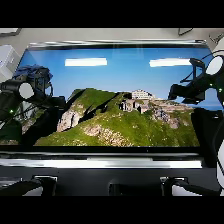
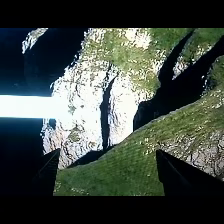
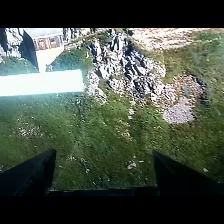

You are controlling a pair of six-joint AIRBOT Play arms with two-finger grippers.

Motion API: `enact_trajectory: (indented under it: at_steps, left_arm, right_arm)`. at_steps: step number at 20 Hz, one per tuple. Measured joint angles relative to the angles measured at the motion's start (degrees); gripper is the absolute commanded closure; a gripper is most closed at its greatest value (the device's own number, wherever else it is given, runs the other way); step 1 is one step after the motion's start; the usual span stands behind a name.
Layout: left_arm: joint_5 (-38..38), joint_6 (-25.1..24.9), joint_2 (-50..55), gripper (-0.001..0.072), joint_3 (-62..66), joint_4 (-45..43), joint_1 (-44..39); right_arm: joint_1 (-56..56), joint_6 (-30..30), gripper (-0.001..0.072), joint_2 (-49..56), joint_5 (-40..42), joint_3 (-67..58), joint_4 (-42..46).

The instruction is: Fold the clothes and pants, and hang the long-sleeved shirts on hangers.

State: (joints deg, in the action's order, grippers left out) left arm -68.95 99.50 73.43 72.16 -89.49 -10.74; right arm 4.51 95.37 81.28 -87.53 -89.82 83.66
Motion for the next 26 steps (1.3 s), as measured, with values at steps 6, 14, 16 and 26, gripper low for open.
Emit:
enact_trajectory:
  at_steps: [6,14,16,26]
  left_arm:
    - [0.0,0.0,0.0,-0.0005,0.0,0.0,0.0]
    - [-0.8,1.7,0.4,-0.0012,1.2,1.0,0.5]
    - [-4.0,2.1,0.4,-0.0012,4.3,-2.3,3.1]
    - [-16.5,4.8,-0.2,-0.0013,10.7,-2.8,46.2]
  right_arm:
    - [0.0,-0.2,0.0012,0.0,0.0,0.0,0.0]
    - [0.0,-0.2,0.0014,0.0,6.7,0.0,0.2]
    - [0.0,-0.1,0.0018,0.0,9.4,0.0,0.4]
    - [0.0,-0.2,0.0036,0.7,6.4,0.2,-0.2]
